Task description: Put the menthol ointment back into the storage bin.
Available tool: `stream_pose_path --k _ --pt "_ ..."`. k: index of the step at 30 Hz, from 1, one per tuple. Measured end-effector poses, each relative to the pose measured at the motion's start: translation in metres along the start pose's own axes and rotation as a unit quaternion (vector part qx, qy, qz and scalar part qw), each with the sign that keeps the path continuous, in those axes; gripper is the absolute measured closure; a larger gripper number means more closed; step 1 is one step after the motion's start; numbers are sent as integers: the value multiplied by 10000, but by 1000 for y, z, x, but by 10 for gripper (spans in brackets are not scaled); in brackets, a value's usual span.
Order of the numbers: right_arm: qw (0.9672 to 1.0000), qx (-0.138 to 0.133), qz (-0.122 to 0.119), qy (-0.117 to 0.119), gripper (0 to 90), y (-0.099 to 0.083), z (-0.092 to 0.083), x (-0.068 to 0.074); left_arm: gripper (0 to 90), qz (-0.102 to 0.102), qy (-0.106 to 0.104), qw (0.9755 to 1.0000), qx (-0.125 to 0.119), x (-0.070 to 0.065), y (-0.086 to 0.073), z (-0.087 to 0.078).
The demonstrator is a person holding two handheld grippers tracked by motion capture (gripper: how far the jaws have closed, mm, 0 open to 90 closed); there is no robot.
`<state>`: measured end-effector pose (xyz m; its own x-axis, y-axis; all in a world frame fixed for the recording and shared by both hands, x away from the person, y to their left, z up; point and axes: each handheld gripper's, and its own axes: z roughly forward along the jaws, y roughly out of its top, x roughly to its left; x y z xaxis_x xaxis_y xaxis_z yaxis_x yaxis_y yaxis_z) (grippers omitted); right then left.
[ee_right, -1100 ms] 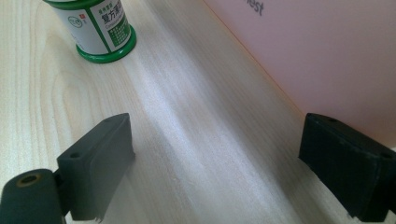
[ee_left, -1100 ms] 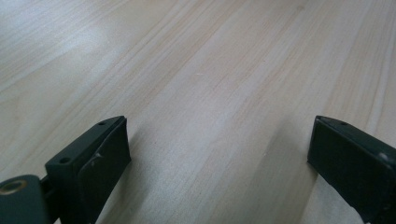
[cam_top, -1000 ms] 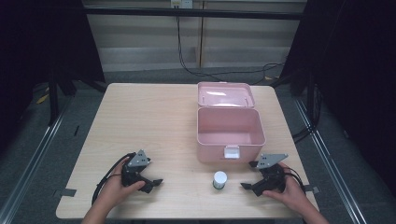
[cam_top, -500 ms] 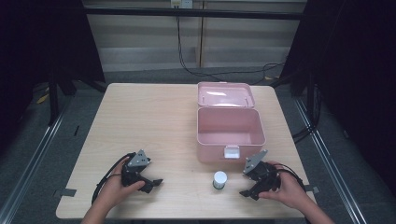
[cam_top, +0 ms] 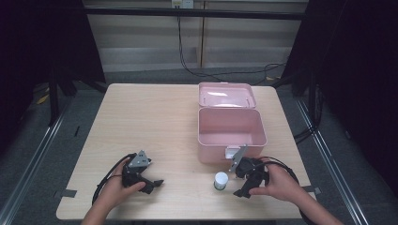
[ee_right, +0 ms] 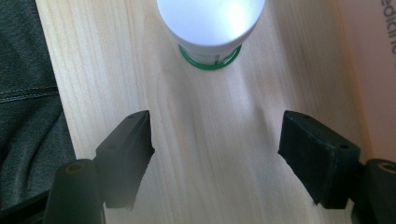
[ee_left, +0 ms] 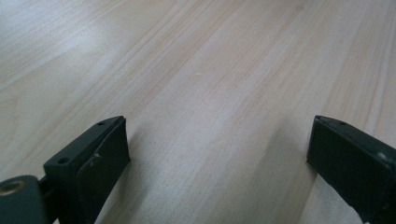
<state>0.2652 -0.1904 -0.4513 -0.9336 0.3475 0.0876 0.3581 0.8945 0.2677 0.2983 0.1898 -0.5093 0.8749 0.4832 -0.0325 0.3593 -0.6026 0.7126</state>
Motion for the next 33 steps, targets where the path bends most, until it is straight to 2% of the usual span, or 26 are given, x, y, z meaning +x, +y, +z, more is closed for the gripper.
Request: stream_pose_path --k 6,10,13,15,17,18,19,24,33 --pt "9998 90 -126 -94 278 9 -5 -1 51 -1 1 10000 -1 0 0 0" --pt "9998 100 -140 -79 292 12 -6 -1 50 -2 0 10000 -2 0 0 0" --pt "9996 113 -245 -77 315 19 -7 0 50 -1 0 10000 -2 0 0 0" --pt "9996 176 -205 -48 321 23 -6 0 51 -1 0 10000 -2 0 0 0" --pt "9993 220 -285 -51 326 26 -4 0 50 -2 0 10000 -1 0 0 0" --pt "9994 282 -221 9 332 27 -4 0 51 -2 0 10000 -1 0 0 0" --pt "9992 276 -282 38 334 28 -3 0 50 -1 0 10000 0 0 0 0" --pt "9990 347 -286 36 336 28 -1 3 50 0 0 10000 0 0 0 0" --pt "9991 269 -299 147 354 29 -6 9 51 0 1 10000 0 0 0 0"
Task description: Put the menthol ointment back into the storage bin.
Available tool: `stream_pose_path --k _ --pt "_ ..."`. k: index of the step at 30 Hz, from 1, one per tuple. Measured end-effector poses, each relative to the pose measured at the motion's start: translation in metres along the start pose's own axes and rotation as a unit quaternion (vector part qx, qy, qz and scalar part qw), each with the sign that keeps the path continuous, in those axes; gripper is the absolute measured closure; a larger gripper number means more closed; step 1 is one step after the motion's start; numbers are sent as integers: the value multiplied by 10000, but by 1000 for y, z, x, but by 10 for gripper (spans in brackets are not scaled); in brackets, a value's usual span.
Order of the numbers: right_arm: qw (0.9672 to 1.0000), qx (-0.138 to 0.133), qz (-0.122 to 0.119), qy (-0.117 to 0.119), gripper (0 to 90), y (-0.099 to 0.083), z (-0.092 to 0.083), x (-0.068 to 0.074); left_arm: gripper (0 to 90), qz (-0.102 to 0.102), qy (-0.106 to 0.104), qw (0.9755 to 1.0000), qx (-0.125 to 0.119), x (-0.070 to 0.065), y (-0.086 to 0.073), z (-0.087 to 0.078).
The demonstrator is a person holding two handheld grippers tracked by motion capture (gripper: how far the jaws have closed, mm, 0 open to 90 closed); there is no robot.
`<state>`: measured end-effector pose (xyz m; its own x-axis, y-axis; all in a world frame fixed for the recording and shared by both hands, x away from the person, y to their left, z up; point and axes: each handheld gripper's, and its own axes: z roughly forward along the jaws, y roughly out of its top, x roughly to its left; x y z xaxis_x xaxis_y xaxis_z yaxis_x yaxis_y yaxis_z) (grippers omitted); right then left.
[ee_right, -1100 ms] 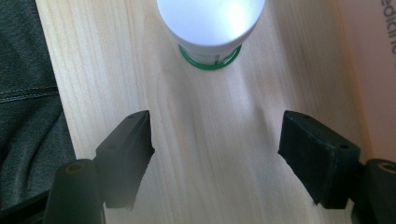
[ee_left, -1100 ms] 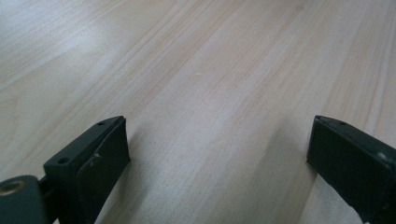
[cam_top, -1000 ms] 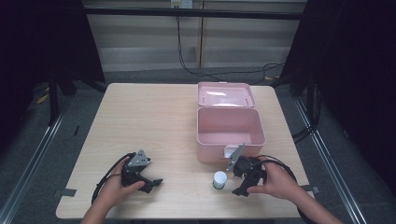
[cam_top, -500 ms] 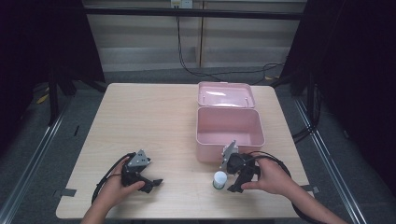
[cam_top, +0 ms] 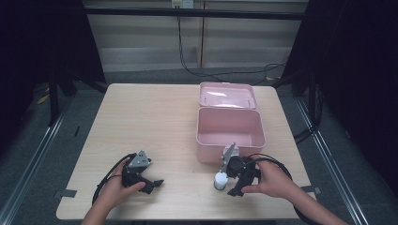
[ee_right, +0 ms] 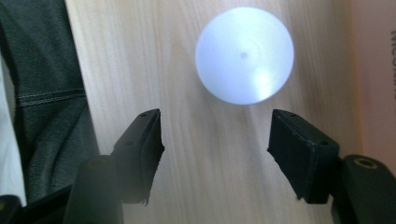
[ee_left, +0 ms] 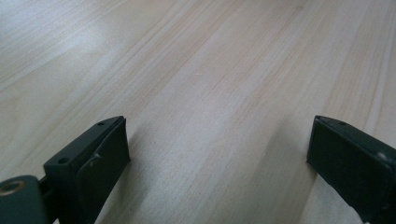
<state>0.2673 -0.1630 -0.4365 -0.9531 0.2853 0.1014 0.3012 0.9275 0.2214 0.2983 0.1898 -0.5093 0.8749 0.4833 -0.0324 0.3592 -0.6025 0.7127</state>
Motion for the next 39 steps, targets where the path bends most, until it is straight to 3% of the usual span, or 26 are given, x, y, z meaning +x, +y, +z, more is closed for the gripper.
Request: stream_pose_path --k 19,23,28,39 --pt "9998 202 -28 -69 360 14 6 6 50 0 -1 10000 0 0 0 0" --pt "9999 114 60 -74 360 17 8 4 50 0 -1 10000 -1 0 0 0" --pt "9999 53 -8 -94 362 20 11 3 50 0 -2 10000 0 0 0 0" --pt "9992 -194 339 33 373 28 16 1 50 0 -2 10000 0 0 0 0"
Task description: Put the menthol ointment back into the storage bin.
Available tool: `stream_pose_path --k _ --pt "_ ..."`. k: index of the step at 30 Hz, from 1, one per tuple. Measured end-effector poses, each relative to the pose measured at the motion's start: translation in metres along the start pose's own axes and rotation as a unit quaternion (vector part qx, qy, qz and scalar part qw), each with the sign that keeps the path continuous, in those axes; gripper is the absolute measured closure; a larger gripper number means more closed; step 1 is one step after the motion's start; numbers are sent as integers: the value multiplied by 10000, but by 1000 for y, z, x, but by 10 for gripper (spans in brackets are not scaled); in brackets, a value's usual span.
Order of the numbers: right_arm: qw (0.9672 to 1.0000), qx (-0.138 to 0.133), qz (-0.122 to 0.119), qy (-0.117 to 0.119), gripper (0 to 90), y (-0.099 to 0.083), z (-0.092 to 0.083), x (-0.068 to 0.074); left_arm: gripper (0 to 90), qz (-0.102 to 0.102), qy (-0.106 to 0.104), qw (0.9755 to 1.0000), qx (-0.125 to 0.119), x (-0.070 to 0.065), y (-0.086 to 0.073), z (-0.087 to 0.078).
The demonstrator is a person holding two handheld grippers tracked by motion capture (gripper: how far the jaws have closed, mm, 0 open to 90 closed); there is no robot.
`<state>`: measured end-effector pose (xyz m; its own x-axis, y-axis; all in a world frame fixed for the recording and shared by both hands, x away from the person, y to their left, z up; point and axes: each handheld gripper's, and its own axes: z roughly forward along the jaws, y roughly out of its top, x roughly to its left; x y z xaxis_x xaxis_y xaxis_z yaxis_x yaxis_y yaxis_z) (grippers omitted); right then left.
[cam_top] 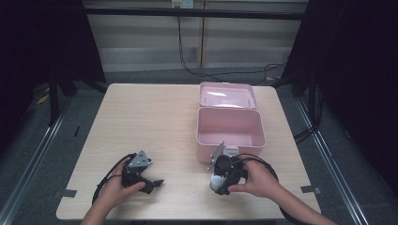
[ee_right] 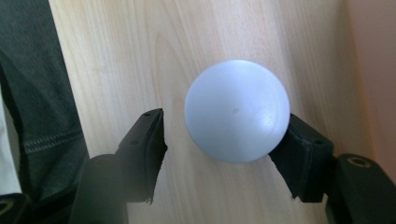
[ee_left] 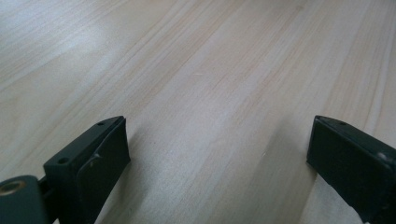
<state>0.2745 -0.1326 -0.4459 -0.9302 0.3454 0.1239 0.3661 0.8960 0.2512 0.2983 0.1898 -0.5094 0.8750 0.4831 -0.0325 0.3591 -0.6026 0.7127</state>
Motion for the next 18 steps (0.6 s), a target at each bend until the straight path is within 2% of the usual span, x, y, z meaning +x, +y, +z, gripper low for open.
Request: stream_pose_path --k 5,9,13,18 --pt "9997 -35 227 108 368 4 1 -1 51 -1 1 10000 0 0 0 0" --pt "9987 -42 484 145 415 7 3 -3 51 1 1 10000 1 0 0 0" --pt "9978 -27 644 120 489 8 5 -4 51 1 0 10000 1 0 0 0" --pt "9981 38 610 53 500 9 5 -2 51 -1 1 10000 1 0 0 0"
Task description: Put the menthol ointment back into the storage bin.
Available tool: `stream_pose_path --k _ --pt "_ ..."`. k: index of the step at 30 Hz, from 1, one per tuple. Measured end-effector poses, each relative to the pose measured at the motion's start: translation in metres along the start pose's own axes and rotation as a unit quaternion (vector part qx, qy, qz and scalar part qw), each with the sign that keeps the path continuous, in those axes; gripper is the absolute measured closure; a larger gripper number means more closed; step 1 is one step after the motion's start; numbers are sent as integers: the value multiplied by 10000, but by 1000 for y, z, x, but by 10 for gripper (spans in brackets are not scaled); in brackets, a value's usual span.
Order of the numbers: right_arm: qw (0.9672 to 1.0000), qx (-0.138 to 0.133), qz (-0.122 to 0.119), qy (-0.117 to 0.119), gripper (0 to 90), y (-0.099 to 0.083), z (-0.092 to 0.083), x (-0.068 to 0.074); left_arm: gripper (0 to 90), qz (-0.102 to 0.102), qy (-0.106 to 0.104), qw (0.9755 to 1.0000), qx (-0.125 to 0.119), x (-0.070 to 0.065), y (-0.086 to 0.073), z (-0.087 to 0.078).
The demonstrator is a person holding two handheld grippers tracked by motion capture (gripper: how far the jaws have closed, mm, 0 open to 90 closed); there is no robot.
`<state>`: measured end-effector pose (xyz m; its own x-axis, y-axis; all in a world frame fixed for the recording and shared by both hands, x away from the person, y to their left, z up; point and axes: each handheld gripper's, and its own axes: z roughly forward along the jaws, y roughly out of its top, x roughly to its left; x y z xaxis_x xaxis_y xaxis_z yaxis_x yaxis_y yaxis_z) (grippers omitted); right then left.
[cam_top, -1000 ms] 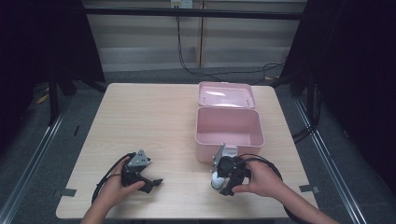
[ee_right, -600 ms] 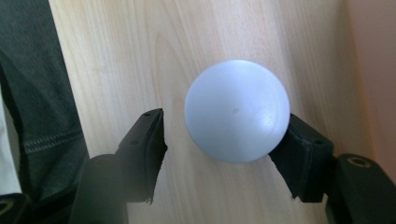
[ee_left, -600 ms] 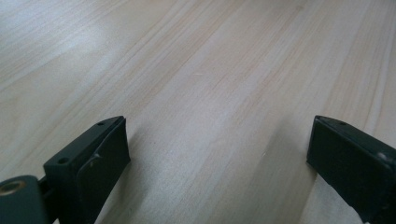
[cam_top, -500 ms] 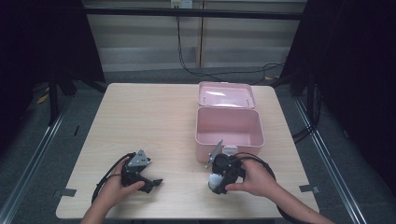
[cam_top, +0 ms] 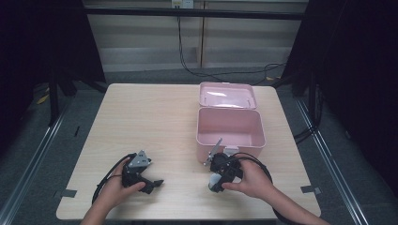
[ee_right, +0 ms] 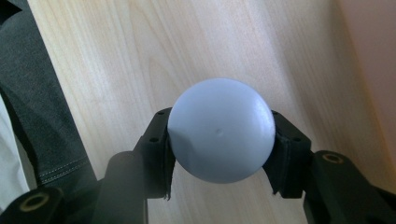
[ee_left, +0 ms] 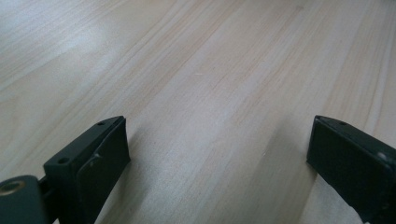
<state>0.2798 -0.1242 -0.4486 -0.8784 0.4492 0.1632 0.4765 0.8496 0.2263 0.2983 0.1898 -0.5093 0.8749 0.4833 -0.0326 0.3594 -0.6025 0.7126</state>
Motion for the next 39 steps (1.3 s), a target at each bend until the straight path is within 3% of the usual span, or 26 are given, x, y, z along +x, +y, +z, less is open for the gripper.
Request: stream_pose_path --k 9,16,27,39 --pt "10000 17 -69 40 502 -5 -10 4 50 1 0 10000 0 0 0 0" --pt "9997 192 -105 62 502 -7 -26 9 51 0 1 10000 0 0 0 0" --pt "9996 270 -45 85 502 -5 -62 15 51 14 6 10000 -4 0 0 0" --pt "9995 296 136 60 503 0 -106 6 50 14 6 10000 -4 0 0 0"
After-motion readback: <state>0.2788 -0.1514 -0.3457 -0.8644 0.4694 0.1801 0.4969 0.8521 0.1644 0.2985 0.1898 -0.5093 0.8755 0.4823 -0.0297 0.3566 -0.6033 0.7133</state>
